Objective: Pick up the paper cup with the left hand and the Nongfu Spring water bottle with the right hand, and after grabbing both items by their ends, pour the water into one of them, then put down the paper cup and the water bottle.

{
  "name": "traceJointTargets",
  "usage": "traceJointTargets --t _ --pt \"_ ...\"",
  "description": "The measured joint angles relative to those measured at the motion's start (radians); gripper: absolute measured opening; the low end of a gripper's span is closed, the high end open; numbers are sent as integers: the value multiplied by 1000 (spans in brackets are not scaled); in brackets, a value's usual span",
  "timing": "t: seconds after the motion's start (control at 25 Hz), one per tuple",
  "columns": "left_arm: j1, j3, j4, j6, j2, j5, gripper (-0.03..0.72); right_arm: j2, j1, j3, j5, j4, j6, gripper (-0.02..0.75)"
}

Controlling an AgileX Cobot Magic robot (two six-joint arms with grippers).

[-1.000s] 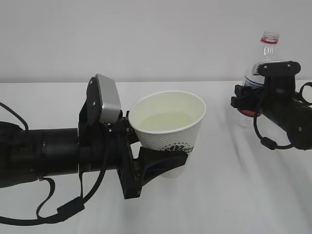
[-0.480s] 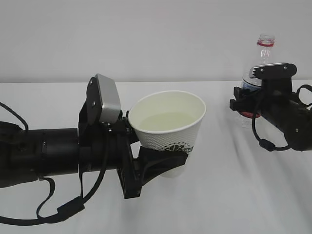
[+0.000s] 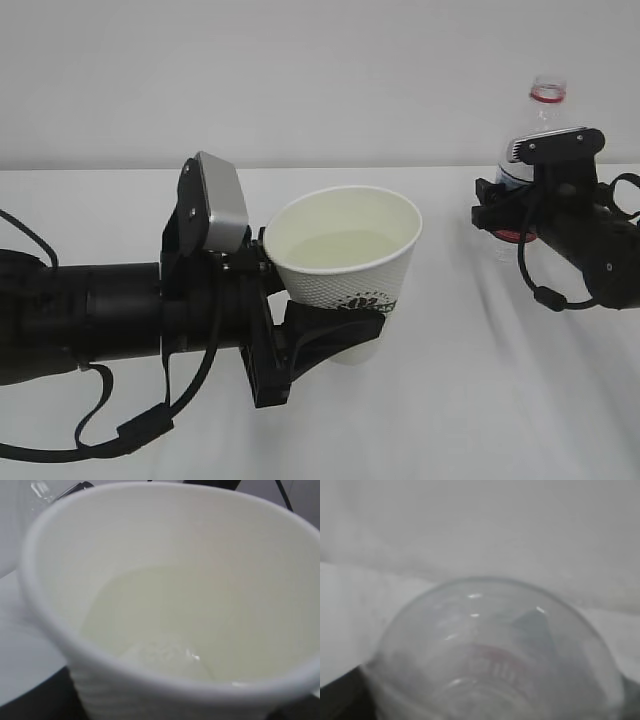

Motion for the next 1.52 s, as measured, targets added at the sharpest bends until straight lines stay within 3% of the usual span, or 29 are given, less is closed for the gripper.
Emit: traceJointTargets --t 0.16,1.52 --pt "0 0 0 0 0 0 492 0 0 0 -16 1 2 664" --pt "0 0 0 0 0 2 492 -141 0 42 38 -9 156 666"
